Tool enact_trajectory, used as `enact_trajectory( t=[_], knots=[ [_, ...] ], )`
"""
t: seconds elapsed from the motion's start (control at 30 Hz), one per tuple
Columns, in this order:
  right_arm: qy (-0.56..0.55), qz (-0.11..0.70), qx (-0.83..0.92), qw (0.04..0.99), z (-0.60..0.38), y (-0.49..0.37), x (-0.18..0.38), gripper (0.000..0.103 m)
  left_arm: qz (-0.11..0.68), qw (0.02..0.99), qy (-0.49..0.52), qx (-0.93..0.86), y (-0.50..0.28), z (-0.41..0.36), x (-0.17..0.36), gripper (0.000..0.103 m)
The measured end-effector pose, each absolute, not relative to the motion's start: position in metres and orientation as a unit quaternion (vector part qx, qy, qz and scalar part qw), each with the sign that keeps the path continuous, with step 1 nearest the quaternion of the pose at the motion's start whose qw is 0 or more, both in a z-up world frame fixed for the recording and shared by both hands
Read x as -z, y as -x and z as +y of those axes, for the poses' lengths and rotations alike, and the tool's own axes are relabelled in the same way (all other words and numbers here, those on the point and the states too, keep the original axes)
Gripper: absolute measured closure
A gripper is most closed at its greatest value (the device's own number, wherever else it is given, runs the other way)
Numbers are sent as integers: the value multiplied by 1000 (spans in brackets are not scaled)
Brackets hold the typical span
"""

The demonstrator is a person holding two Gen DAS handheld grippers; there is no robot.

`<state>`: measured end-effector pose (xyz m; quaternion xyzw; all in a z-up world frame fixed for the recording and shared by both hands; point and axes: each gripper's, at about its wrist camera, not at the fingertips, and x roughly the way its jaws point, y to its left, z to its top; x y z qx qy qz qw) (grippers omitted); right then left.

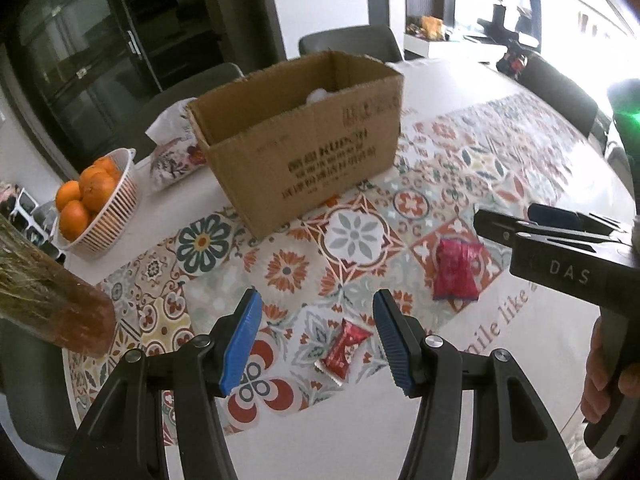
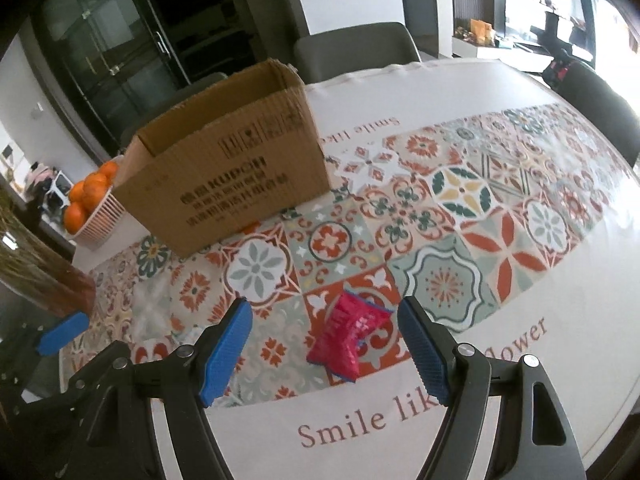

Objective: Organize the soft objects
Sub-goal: 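Move both grippers back toward the red snack packets on the table, then grasp the pink snack packet with the right gripper while the left gripper grasps the red candy packet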

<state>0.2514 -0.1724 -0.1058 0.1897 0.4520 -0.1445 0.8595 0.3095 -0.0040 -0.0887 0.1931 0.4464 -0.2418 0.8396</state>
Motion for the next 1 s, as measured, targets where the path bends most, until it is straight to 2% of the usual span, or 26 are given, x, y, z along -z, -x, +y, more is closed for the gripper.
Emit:
enact_trajectory(
  t=[0.43, 1.0],
  knots=[
    [-206, 466, 170, 844, -170, -240, 154, 27, 473, 803, -232, 278, -305, -6, 139, 46],
    [-211, 476, 177, 835, -173, -252, 187, 27, 518, 759, -244, 311, -313, -9, 192, 46]
  ],
)
